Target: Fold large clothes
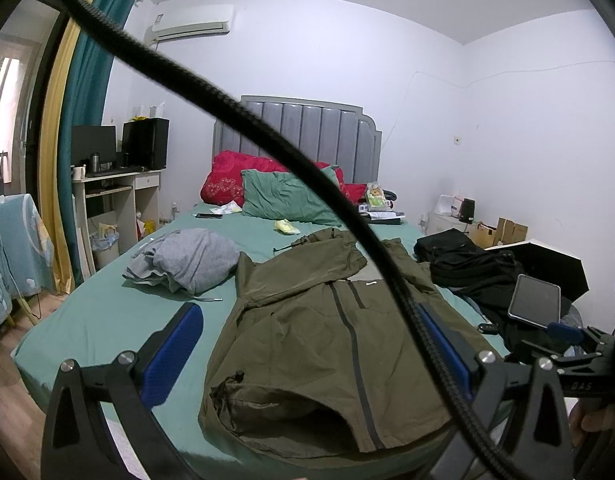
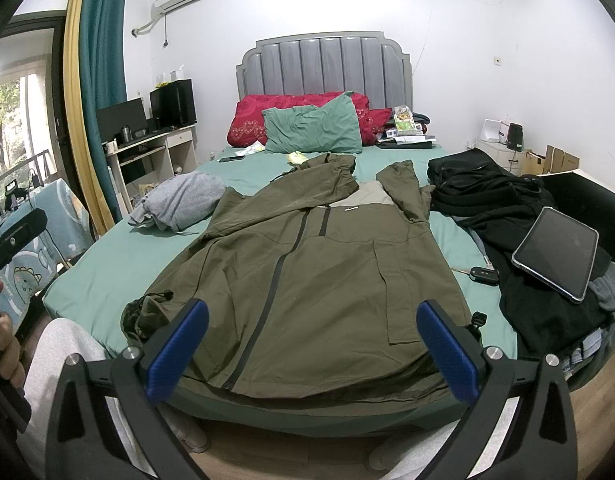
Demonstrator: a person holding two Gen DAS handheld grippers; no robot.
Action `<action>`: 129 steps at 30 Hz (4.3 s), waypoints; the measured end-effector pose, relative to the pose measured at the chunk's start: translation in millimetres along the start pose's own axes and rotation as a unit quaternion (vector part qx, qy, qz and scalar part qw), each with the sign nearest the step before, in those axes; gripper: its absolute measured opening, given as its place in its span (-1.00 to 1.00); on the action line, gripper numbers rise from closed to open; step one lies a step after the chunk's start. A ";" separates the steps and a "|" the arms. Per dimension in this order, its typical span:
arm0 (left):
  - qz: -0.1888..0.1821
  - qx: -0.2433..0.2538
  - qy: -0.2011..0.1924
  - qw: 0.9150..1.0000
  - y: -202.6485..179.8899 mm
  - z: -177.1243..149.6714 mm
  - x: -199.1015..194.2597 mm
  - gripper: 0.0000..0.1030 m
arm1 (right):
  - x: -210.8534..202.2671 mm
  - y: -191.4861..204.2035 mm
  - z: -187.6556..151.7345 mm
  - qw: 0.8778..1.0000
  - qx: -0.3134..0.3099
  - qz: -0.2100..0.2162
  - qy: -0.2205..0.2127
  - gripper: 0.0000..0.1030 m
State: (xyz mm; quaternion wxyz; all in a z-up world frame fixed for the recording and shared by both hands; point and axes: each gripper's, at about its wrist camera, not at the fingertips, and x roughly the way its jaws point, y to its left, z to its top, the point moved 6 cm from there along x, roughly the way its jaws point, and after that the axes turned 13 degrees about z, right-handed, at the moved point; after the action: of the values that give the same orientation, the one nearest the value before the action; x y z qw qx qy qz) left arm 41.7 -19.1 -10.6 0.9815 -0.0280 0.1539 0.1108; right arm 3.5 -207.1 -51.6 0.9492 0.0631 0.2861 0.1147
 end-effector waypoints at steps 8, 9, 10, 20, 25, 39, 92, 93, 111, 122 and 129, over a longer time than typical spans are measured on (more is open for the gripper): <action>0.000 0.001 -0.001 1.000 -0.4 1.5 -0.8 1.00 | -0.6 0.2 0.2 1.000 -0.001 -0.001 -0.001 1.00; 0.000 0.001 -0.002 1.000 -0.6 2.3 -1.0 1.00 | -1.1 0.2 0.5 1.000 -0.001 -0.001 -0.001 1.00; 0.000 0.001 -0.003 1.000 -0.4 2.9 -1.7 1.00 | -1.3 0.3 0.5 1.000 -0.001 -0.001 -0.001 1.00; 0.000 0.002 -0.006 1.000 -1.5 3.6 -3.0 1.00 | -1.9 -0.1 0.6 1.000 -0.001 -0.001 -0.001 1.00; -0.007 0.009 -0.009 1.000 -5.8 5.0 1.1 1.00 | 1.4 -1.6 2.0 1.000 -0.001 -0.002 0.003 1.00; -0.060 0.037 0.070 0.995 -11.5 0.4 138.2 1.00 | 99.2 -76.5 44.3 0.999 -0.002 0.002 0.036 0.88; -0.011 -0.015 0.226 0.974 57.5 -60.7 463.2 1.00 | 442.5 -258.5 101.4 0.966 0.138 -0.038 0.216 0.24; -0.008 -0.013 0.225 0.974 57.0 -61.2 464.2 1.00 | 435.9 -266.2 114.3 0.971 0.128 -0.047 0.197 0.25; -0.011 -0.028 0.257 0.966 68.5 -79.9 494.6 1.00 | 551.5 -378.6 206.7 0.984 0.075 -0.082 0.143 -0.96; -0.018 -0.013 0.212 0.977 59.0 -54.9 468.5 1.00 | 422.8 -210.6 163.5 0.958 -0.022 0.128 0.254 -0.70; -0.026 -0.012 0.211 0.977 55.4 -54.3 461.9 1.00 | 433.1 -221.1 179.4 0.974 0.015 0.116 0.192 0.36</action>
State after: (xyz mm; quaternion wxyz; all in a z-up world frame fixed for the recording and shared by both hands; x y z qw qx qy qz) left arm 441.8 126.6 -205.7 0.9288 -0.0664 0.3558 0.0789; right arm 494.5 -320.4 -173.0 0.8559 0.0868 0.4551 0.2298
